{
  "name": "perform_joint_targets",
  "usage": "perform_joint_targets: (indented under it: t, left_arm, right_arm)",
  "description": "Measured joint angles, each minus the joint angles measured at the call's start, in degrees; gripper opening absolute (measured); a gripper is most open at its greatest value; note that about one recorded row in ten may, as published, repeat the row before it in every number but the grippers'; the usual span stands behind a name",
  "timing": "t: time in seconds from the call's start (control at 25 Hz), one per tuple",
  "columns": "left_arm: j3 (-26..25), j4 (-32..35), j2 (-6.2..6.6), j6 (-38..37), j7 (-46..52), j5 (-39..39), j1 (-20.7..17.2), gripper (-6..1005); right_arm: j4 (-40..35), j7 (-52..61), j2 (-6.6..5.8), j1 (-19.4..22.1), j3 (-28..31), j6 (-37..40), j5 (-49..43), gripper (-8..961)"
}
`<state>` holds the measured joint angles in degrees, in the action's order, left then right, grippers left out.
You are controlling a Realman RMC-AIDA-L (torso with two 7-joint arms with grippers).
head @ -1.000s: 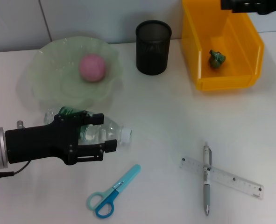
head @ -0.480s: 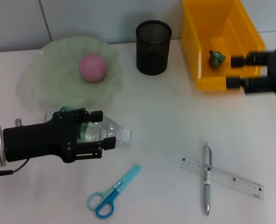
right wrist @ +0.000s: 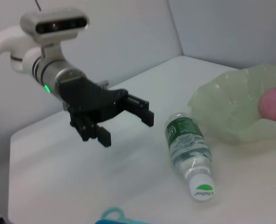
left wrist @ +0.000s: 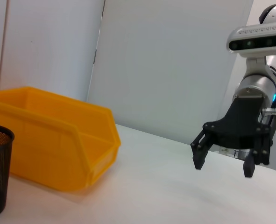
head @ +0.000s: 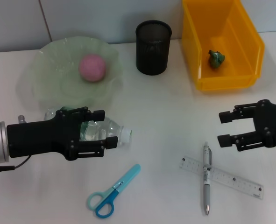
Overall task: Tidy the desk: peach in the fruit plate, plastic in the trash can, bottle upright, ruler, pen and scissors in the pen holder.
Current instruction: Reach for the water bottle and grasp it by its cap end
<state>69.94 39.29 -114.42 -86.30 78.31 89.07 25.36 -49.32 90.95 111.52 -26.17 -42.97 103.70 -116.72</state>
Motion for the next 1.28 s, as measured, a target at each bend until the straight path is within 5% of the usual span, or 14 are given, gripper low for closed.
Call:
perform_joint_targets:
  t: [0.4, 0.68, 0.8, 1.0, 1.28]
  left_arm:
    - [-0.08, 1.32, 0.30, 0.16, 0.95, 1.37, 3.09, 833]
    - [0.05, 12.26, 0.46, 0.90, 13.81, 17.11, 13.08, 833]
    - [0.43, 14.91, -0.60, 0.00, 17.11, 26.26, 19.37, 832]
    - [1.86, 17.91, -4.17, -0.85, 18.08, 42.74, 28.27, 831]
    - [12.76, 16.97, -4.65, -0.64, 22.76, 49.90, 33.94, 826]
  right_arm:
    - [1.06, -5.40, 2.15, 1.13, -0.18, -2.78, -0.79, 758]
    - [1.60, -5.44, 2.14, 1.06, 0.12, -3.25, -0.80, 758]
    - [1.66, -5.42, 2.04, 0.78, 0.02, -3.28, -0.80, 758]
    - [1.63, -5.01, 1.88, 0.49, -0.20, -3.29, -0.80, 758]
    - [1.75, -4.90, 1.86, -0.05, -0.19, -3.94, -0.87, 758]
